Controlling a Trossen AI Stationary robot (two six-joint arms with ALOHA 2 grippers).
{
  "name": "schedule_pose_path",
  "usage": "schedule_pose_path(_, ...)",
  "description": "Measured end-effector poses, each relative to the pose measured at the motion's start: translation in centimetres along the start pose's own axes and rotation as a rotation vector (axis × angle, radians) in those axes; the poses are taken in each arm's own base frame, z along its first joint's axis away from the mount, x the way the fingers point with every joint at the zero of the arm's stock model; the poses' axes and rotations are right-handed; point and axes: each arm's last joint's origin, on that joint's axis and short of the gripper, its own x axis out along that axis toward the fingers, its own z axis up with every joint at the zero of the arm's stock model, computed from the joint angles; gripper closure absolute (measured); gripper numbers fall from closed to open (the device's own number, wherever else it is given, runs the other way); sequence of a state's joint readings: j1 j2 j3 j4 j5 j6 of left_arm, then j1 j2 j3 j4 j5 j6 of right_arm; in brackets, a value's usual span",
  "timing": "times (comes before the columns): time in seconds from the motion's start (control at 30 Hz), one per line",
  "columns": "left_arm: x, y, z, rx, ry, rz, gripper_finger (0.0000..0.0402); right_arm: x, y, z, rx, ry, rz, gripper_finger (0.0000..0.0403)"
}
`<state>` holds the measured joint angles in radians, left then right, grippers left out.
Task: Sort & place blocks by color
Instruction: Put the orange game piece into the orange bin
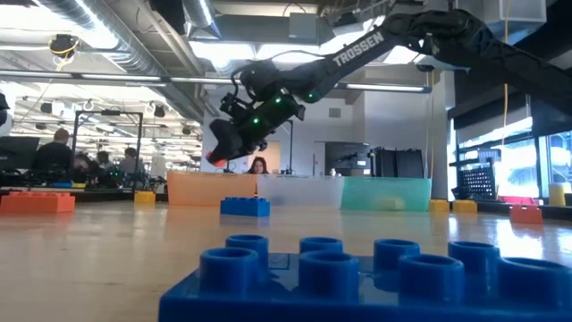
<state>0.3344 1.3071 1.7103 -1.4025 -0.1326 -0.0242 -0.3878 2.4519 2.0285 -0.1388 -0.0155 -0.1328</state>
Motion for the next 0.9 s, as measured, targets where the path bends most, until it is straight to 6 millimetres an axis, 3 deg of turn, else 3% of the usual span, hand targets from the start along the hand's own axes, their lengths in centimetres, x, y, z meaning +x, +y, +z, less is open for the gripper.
schedule_pose_path(0.27, 0.0, 0.0, 0.0, 0.0, 0.0, 0.0, 0.0209, 0.0, -0.14, -0.04, 0.051, 0.004, -0.024, 0.0208)
schedule_pose_path(0.5, 0.0, 0.0, 0.0, 0.0, 0.0, 0.0, 0.0209, 0.0, -0.15, 0.05, 0.055, -0.004, -0.024, 0.0217)
schedule_pose_path(0.7, 0.0, 0.0, -0.01, 0.0, 0.001, 0.0, 0.0209, -0.01, -0.58, -0.09, 0.163, 0.003, -0.03, 0.022)
schedule_pose_path(0.9, 0.0, 0.0, -0.03, 0.0, 0.003, 0.0, 0.0209, -0.01, -0.59, -0.09, 0.159, 0.003, -0.032, 0.0258)
